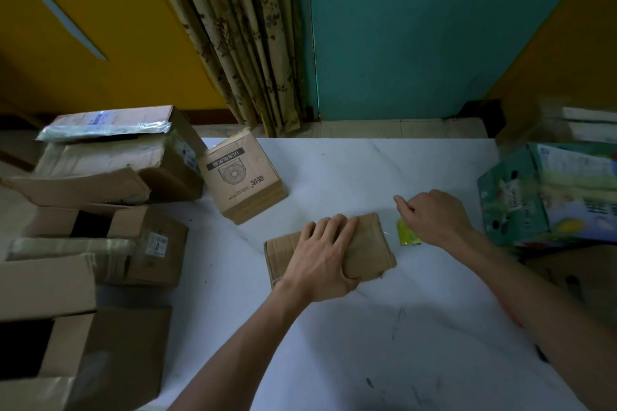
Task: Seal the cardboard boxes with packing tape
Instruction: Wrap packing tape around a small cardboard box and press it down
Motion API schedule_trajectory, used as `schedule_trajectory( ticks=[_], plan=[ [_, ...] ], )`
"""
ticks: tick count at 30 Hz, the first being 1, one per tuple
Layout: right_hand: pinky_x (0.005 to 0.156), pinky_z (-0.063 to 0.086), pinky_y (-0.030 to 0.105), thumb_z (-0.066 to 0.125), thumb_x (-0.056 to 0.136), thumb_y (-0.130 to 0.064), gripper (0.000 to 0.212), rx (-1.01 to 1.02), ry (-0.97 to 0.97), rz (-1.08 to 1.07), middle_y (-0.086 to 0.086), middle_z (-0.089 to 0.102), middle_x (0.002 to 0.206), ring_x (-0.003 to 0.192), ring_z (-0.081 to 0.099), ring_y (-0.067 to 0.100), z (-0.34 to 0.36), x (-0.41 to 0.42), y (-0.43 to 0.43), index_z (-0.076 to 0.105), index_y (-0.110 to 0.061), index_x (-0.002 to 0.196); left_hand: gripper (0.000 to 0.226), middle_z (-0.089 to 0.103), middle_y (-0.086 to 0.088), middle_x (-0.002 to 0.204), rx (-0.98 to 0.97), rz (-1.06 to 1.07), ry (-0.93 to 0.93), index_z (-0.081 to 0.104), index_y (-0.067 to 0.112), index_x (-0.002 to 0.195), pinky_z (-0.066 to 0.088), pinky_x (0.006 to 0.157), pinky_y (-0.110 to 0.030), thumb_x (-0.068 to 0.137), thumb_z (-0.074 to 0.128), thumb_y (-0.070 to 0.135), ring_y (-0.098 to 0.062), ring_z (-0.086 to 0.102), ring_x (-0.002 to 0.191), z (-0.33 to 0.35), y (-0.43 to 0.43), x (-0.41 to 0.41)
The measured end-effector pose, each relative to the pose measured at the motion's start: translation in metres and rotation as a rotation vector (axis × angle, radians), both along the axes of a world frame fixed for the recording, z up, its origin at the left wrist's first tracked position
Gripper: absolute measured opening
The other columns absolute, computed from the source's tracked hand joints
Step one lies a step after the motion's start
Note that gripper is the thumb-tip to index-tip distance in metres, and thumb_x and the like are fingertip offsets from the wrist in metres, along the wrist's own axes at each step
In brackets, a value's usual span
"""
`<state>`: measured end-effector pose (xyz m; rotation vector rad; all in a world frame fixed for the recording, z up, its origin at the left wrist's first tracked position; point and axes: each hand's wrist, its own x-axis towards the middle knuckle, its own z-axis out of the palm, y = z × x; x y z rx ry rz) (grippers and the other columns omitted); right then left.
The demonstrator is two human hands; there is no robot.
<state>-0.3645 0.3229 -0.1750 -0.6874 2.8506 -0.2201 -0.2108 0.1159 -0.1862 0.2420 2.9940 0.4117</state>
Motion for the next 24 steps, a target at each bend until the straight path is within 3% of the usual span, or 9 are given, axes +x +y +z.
schedule_trajectory(
  ticks=[5,8,11,13,15,19,22,24],
  plan=[
    [0.048,0.031,0.028,0.038,0.104,-0.041,0.065,-0.081,-0.113,-0.105,0.004,0.046,0.047,0.046,0.046,0.021,-0.021,0.025,-0.008,0.04,-0.014,0.045,0.115,0.034,-0.006,0.147,-0.052,0.03,-0.087,0.011,0.022,0.158,0.028,0.112,-0.049,0.071,0.068,0.069,-0.029,0.038,0.131,0.006,0.009,-0.005],
    [0.057,0.038,0.029,0.03,0.106,-0.041,0.061,0.064,-0.094,-0.05,0.008,0.063,0.068,0.064,0.059,0.025,-0.022,0.034,-0.026,0.064,-0.01,0.066,0.122,0.017,-0.013,0.159,-0.092,0.108,-0.216,-0.001,0.021,0.159,0.008,0.115,-0.072,0.072,0.07,0.069,-0.04,0.015,0.148,0.014,0.035,-0.021],
    [0.06,0.04,0.029,0.041,0.101,-0.029,0.033,0.184,-0.099,0.052,0.004,0.069,0.082,0.066,0.053,0.02,-0.016,0.036,-0.032,0.066,-0.015,0.084,0.123,-0.003,-0.017,0.166,-0.136,0.106,-0.256,-0.004,0.018,0.16,-0.005,0.111,-0.076,0.075,0.069,0.07,-0.044,-0.005,0.153,0.016,0.066,-0.034],
    [0.055,0.037,0.027,0.043,0.099,-0.027,0.035,0.177,-0.112,-0.001,0.001,0.064,0.07,0.058,0.049,0.017,-0.018,0.035,-0.028,0.058,-0.014,0.071,0.114,0.0,-0.02,0.165,-0.151,0.117,-0.223,0.003,0.018,0.159,-0.002,0.112,-0.076,0.077,0.066,0.067,-0.046,0.0,0.152,0.012,0.074,-0.037],
    [0.048,0.032,0.027,0.034,0.104,-0.038,0.058,0.076,-0.128,-0.117,0.001,0.054,0.053,0.049,0.048,0.017,-0.02,0.034,-0.022,0.052,-0.013,0.056,0.109,0.013,-0.021,0.161,-0.128,0.139,-0.206,0.011,0.02,0.156,0.006,0.112,-0.074,0.074,0.068,0.063,-0.046,0.014,0.148,0.009,0.072,-0.037],
    [0.046,0.03,0.027,0.03,0.105,-0.046,0.069,-0.047,-0.128,-0.161,0.001,0.046,0.045,0.044,0.046,0.017,-0.019,0.034,-0.015,0.044,-0.014,0.046,0.105,0.037,-0.014,0.135,-0.173,0.089,-0.202,0.022,0.019,0.152,0.026,0.104,-0.067,0.068,0.074,0.053,-0.038,0.04,0.121,0.014,0.069,-0.035],
    [0.05,0.034,0.03,0.032,0.104,-0.05,0.071,-0.16,-0.187,-0.188,0.002,0.045,0.044,0.045,0.046,0.018,-0.012,0.033,-0.011,0.043,-0.012,0.045,0.092,0.04,-0.014,0.13,-0.118,0.062,-0.198,0.034,0.015,0.146,0.027,0.103,-0.067,0.07,0.074,0.048,-0.035,0.041,0.116,0.02,0.064,-0.035],
    [0.053,0.038,0.032,0.031,0.103,-0.054,0.073,-0.252,-0.237,-0.206,0.002,0.045,0.044,0.045,0.046,0.017,0.002,0.029,-0.008,0.043,-0.011,0.045,0.102,0.039,-0.013,0.133,-0.064,0.062,-0.182,0.029,0.017,0.152,0.026,0.105,-0.067,0.068,0.076,0.053,-0.034,0.039,0.12,0.026,0.058,-0.035]
  ],
)
